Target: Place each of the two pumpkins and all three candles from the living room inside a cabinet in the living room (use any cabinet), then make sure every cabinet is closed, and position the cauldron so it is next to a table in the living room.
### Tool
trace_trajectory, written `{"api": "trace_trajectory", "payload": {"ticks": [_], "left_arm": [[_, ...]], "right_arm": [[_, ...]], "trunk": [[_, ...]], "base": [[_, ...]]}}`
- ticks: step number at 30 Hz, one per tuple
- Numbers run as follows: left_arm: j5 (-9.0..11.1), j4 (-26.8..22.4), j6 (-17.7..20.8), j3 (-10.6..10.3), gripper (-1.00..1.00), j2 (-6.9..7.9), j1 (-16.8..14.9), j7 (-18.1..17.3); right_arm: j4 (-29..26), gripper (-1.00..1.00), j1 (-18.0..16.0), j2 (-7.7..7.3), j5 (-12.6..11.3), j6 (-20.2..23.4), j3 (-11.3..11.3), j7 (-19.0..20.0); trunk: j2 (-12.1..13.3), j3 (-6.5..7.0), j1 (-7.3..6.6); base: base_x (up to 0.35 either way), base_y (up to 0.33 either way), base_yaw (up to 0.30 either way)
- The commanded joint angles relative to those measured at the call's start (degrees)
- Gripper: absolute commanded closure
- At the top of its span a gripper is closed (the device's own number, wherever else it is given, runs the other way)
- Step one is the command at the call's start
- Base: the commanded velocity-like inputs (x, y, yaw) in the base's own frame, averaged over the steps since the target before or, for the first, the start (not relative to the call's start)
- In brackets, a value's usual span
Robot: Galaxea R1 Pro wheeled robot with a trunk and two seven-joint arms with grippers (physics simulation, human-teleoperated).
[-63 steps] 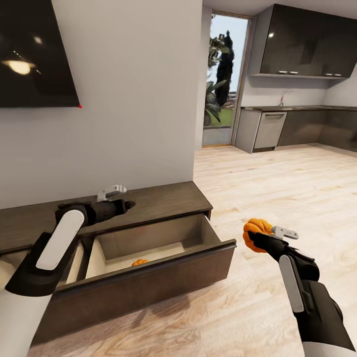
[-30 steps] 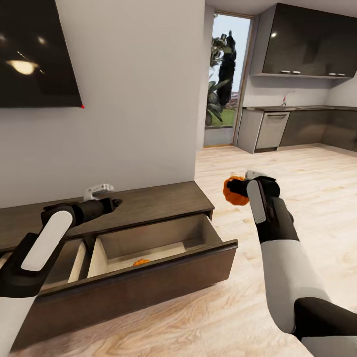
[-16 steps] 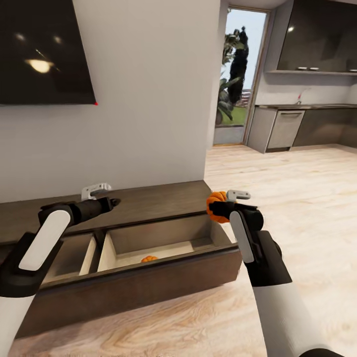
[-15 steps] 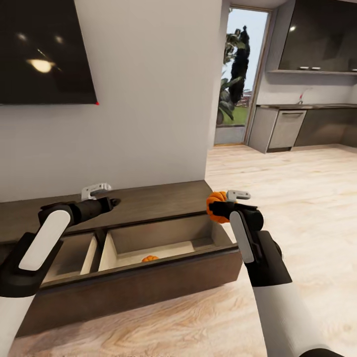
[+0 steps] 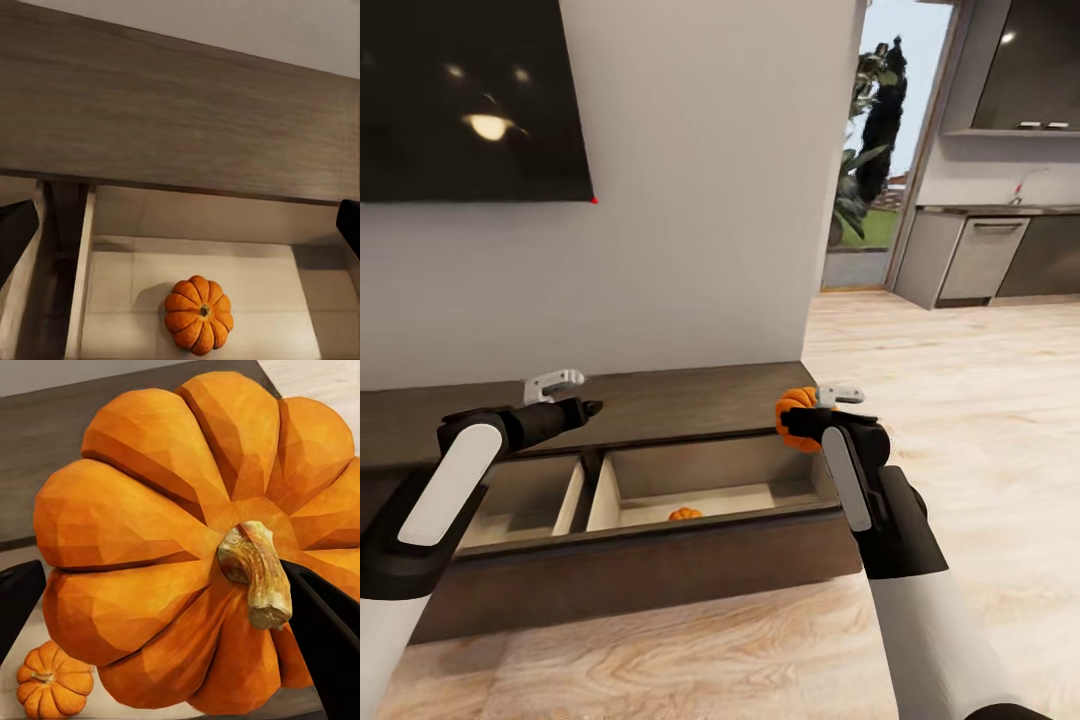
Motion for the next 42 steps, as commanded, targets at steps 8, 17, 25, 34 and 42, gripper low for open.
{"api": "trace_trajectory", "payload": {"ticks": [8, 17, 25, 34, 42], "left_arm": [[0.5, 0.0, 0.0, 0.0, -1.0, 0.1, -0.1, 0.6], [0.6, 0.0, -0.1, 0.0, -1.0, 1.98, -0.1, 0.6], [1.0, 0.1, -0.1, 2.1, -1.0, 6.09, -0.1, 0.7], [6.5, 0.2, 0.0, 3.9, -1.0, 9.05, -0.1, 0.7], [14.2, 0.1, -0.1, 4.0, -1.0, 14.16, -0.1, 0.7]], "right_arm": [[0.0, 1.0, 0.4, 0.08, -0.6, 0.2, 0.1, -0.6], [1.8, 1.0, 1.1, 0.17, -0.5, 0.1, 1.2, -0.6], [1.9, 1.0, 1.1, 0.16, -0.6, 0.1, 1.5, -0.6], [9.3, 1.0, -2.5, 1.15, -0.2, 2.7, 2.1, -2.6], [41.4, 1.0, -23.2, 2.96, -1.0, 3.0, 1.8, -7.7]], "trunk": [[0.0, -0.57, -0.01], [0.0, -1.13, -0.01], [0.0, -1.46, -0.01], [0.0, -1.47, -0.01], [0.0, -1.47, -0.01]], "base": [[0.0, 0.0, 0.189], [0.0, 0.0, 0.179], [0.0, 0.0, 0.123], [0.0, 0.0, 0.004], [0.0, 0.0, 0.0]]}}
